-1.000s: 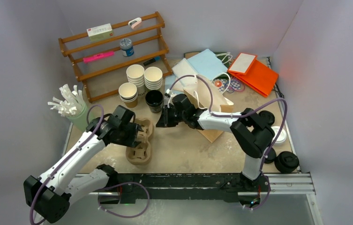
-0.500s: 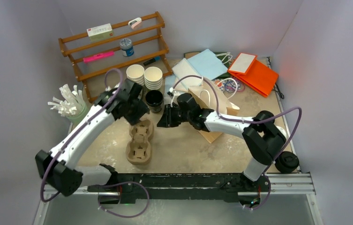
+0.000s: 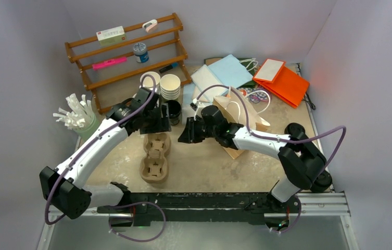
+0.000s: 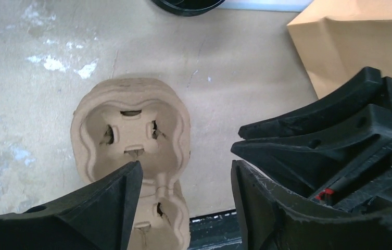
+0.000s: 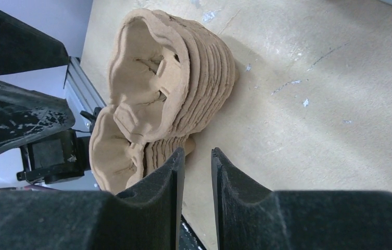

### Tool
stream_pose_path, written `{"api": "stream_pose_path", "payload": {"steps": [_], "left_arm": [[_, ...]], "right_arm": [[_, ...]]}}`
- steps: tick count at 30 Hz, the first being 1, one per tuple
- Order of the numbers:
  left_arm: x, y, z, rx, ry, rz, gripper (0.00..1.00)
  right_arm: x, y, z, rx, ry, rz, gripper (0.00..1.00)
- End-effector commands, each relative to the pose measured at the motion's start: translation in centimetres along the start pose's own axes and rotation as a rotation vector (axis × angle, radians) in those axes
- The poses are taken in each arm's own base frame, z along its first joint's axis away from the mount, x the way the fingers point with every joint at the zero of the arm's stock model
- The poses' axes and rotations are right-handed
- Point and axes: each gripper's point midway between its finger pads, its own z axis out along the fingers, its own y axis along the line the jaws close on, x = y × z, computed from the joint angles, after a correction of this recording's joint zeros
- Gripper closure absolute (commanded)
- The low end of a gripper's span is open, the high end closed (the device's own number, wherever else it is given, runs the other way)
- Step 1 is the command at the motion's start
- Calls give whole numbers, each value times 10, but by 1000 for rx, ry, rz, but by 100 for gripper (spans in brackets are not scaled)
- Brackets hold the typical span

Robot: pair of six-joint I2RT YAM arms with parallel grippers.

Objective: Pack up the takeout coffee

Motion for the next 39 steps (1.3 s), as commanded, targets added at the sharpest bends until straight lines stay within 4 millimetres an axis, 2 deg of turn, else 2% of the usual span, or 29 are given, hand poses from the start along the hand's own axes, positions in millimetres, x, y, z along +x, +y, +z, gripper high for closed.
{"api": "stream_pose_path", "payload": {"steps": [1,8,19,27,33,39], "left_arm": [[-8,-19,3,75,-67,121,34],[0,-29,17,21,-91,237,35],[18,-13,41,-57,-40,223,44],[36,-3,53,-73,9,201,44],[39,0,60,-96,35,197,46],[43,2,66,-108,60,192,56]], "right_arm": [[-7,2,-6,1,-33,-13,72],[-5,-2,-5,13,-35,1,72],[-4,-3,2,5,-29,0,73],[-10,-3,8,2,-44,5,73],[-6,-5,9,2,-30,13,73],[-4,-5,9,2,-18,12,73]]}}
